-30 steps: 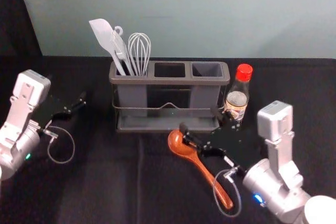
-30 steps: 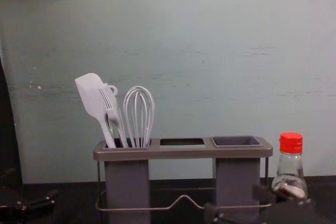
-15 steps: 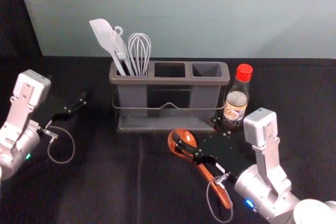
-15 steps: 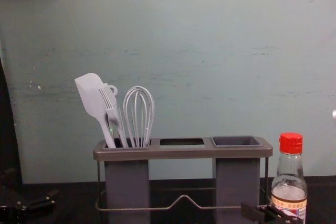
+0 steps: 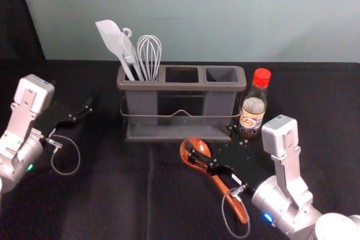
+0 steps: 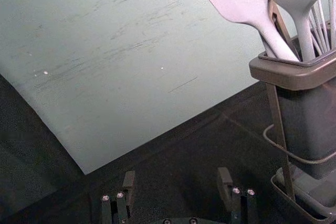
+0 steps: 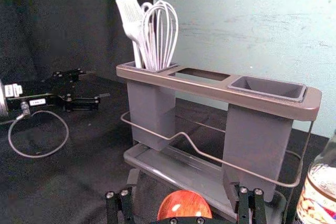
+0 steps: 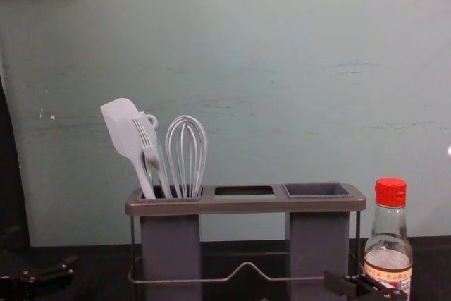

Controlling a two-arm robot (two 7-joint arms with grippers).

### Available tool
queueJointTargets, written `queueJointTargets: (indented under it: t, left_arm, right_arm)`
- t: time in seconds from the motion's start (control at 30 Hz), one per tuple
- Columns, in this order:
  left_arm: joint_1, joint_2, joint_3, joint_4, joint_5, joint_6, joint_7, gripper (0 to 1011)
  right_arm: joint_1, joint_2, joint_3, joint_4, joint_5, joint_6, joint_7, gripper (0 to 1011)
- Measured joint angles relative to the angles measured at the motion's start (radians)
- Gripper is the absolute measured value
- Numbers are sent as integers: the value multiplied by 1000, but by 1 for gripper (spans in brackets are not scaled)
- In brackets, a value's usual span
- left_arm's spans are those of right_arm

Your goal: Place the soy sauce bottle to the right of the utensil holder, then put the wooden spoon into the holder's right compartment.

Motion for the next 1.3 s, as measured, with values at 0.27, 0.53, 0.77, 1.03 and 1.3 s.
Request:
queueJointTargets:
  t: [0.27, 0.53, 0.77, 1.03, 1.3]
  left_arm:
    - [0, 0, 0, 0, 0, 0, 0, 1000]
    - [0, 0, 0, 0, 0, 0, 0, 1000]
    - [0, 0, 0, 0, 0, 0, 0, 1000]
    - [0, 0, 0, 0, 0, 0, 0, 1000]
    - [0, 0, 0, 0, 0, 0, 0, 1000]
  right_arm:
    - [7, 3, -2, -18, -6, 114, -1, 1002]
    - [65, 24, -36, -130, -82, 522, -31, 1003]
    - [167, 2, -57, -147, -112, 816, -13, 1002]
    - [255, -46, -58, -67, -108, 921, 35, 1003]
    - [310, -89, -61, 20, -120, 937, 46, 1002]
